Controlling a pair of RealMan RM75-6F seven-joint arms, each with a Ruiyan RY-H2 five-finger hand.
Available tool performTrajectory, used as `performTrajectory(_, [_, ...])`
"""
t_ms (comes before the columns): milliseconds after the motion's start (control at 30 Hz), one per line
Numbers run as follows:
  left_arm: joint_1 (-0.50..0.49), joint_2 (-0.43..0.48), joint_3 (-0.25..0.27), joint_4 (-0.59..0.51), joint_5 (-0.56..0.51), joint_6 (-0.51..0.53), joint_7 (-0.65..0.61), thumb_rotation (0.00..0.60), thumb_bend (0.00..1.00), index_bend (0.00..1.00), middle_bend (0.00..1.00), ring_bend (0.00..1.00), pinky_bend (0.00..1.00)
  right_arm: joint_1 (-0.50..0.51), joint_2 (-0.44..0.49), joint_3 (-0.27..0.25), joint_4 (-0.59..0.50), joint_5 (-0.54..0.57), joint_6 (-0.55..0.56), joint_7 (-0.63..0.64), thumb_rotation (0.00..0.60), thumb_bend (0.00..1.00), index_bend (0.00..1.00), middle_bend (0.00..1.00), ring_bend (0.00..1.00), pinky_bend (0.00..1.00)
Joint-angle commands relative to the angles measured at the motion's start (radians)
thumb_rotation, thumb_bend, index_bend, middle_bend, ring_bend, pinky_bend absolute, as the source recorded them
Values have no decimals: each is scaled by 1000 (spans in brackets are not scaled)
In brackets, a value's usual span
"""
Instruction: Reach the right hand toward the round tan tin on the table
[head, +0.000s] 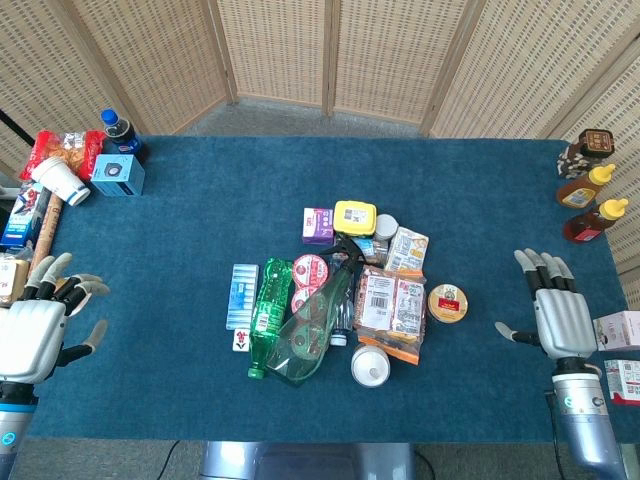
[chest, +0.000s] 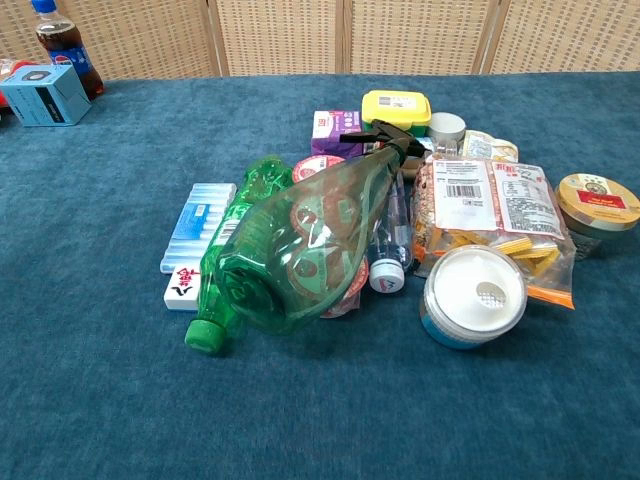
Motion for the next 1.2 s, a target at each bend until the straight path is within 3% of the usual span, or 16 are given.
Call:
performTrajectory(33, [1, 0, 1, 2, 2, -2, -3, 600, 410, 372, 345, 87, 0, 3, -1, -1, -1, -2, -5, 0, 587, 0, 0, 0, 0, 0])
performTrajectory(567, [-9, -5, -17, 1, 24, -2, -33, 600, 410, 297, 341, 85, 0, 0, 46, -35, -27, -40, -52, 52, 583, 0, 0, 0, 0, 0])
performTrajectory(1200, [-15, -3, -22, -6, 11, -15, -44, 600, 409, 250, 339, 84, 0, 140, 18, -35, 11, -14, -278, 35, 579, 0, 0, 0, 0, 0])
